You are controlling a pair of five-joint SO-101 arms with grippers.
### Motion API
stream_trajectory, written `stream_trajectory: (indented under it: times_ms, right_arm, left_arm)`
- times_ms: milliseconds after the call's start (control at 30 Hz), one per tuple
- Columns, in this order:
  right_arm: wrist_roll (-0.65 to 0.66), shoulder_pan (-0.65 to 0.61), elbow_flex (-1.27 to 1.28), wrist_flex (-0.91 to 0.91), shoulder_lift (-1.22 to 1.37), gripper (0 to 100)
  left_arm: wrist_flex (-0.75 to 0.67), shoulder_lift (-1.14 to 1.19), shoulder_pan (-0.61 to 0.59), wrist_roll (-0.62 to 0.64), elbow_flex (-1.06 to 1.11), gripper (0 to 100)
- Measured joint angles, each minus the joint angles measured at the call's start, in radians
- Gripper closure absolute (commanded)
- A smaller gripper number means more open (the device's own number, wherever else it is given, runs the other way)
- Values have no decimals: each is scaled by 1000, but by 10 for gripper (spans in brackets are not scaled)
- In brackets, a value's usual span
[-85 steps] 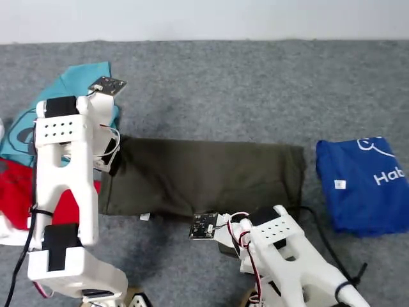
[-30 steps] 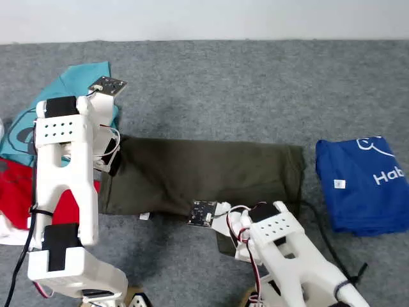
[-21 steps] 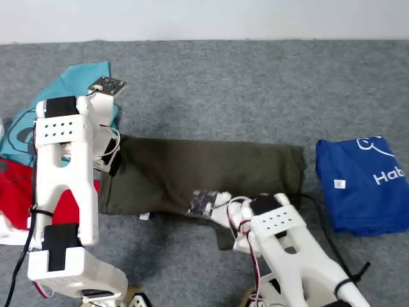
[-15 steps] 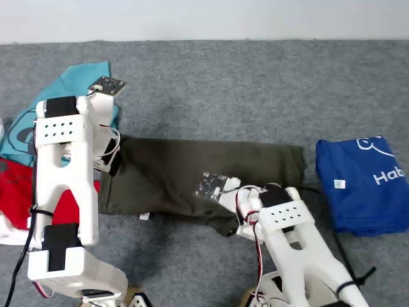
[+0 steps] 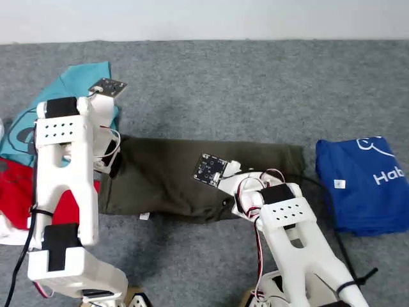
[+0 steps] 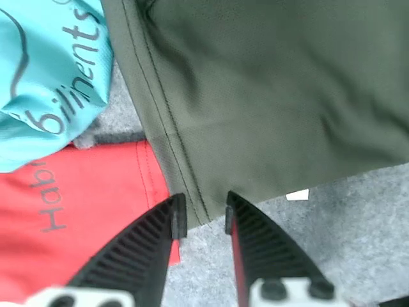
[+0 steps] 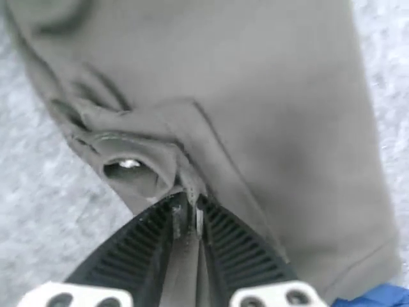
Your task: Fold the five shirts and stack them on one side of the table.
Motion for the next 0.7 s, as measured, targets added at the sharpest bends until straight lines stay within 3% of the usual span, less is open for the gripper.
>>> stream_trajectory:
  times_ms: [233, 400, 700]
  right_arm:
    - [0, 0, 0, -109, 68, 976]
    - [-54, 0, 0, -176, 189, 827]
    - [-173, 32, -170, -203, 222, 840]
  left_arm:
    - [0, 0, 0, 0, 12, 888]
    - [0, 0, 0, 0, 12, 888]
    - [0, 0, 0, 0, 12, 888]
